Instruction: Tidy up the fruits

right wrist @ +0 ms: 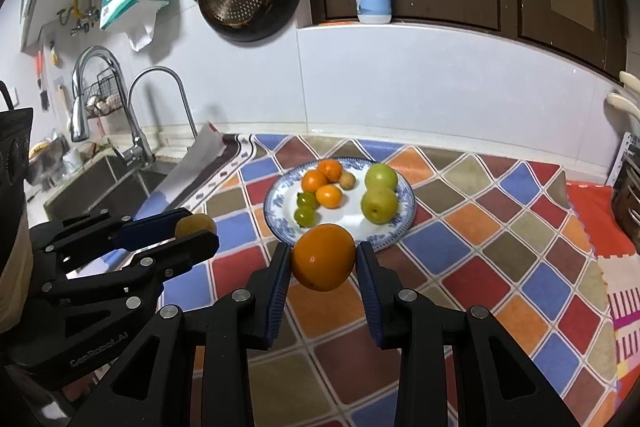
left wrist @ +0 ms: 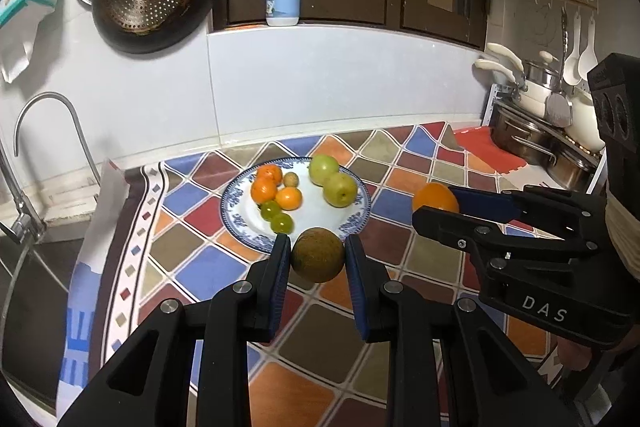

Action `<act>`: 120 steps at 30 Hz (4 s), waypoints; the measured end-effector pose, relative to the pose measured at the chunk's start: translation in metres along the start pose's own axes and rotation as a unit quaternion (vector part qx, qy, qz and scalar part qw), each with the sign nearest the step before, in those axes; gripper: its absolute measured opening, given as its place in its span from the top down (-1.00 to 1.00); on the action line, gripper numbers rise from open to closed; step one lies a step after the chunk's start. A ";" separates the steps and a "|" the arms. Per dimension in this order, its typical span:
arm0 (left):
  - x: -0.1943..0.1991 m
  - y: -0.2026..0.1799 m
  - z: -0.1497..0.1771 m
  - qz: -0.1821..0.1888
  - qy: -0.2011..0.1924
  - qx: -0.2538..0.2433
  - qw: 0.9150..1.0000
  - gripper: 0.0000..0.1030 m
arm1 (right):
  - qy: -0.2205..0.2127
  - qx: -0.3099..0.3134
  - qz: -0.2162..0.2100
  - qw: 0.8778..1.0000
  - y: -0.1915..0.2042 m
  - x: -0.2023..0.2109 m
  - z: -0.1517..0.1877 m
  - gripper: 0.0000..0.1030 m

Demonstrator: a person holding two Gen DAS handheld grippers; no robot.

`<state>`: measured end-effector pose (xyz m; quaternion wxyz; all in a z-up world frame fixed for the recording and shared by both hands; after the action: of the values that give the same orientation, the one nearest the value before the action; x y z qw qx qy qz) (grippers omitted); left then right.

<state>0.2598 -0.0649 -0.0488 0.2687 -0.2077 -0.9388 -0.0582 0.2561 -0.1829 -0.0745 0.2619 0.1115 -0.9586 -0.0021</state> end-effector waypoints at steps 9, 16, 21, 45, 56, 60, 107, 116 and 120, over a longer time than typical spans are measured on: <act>-0.004 0.022 -0.012 0.005 -0.011 -0.016 1.000 0.45 | -0.012 -0.015 0.015 1.000 0.015 -0.011 -0.012 0.34; -0.021 0.041 -0.021 0.009 -0.009 -0.023 1.000 0.45 | -0.015 -0.018 0.025 0.999 0.022 -0.028 -0.022 0.34; -0.040 0.052 -0.025 0.011 -0.001 -0.026 1.000 0.45 | -0.012 -0.024 0.031 0.999 0.023 -0.047 -0.026 0.34; -0.164 0.089 -0.027 0.014 0.055 -0.046 0.997 0.45 | 0.043 -0.046 0.057 0.996 -0.005 -0.156 -0.029 0.34; -0.193 0.091 -0.023 0.014 0.074 -0.056 0.996 0.42 | 0.061 -0.051 0.070 0.994 -0.012 -0.178 -0.024 0.34; -0.185 0.092 -0.026 0.015 0.070 -0.050 0.996 0.12 | 0.058 -0.056 0.074 0.994 -0.014 -0.175 -0.026 0.33; 0.084 0.034 0.024 -0.108 -0.048 0.016 0.993 -0.99 | -0.052 -0.037 0.127 0.990 0.031 0.073 0.016 -0.54; 0.127 0.014 0.042 -0.119 -0.061 0.021 0.991 -1.00 | -0.065 -0.029 0.123 0.990 0.040 0.117 0.034 -0.54; 0.143 0.009 0.049 -0.124 -0.063 0.023 0.990 -1.00 | -0.069 -0.026 0.122 0.990 0.045 0.132 0.041 -0.58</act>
<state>0.1298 0.0050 -0.0151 0.2050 -0.0870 -0.9733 -0.0559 0.1152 -0.1700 -0.0404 0.1962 -0.0138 -0.9805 -0.0024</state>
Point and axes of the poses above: each gripper's, at about its wrist camera, not at the fingertips, and x roughly against the way its jaws point, y to its left, z to its underside, the point moved 6 cm from there along -x, roughly the way its jaws point
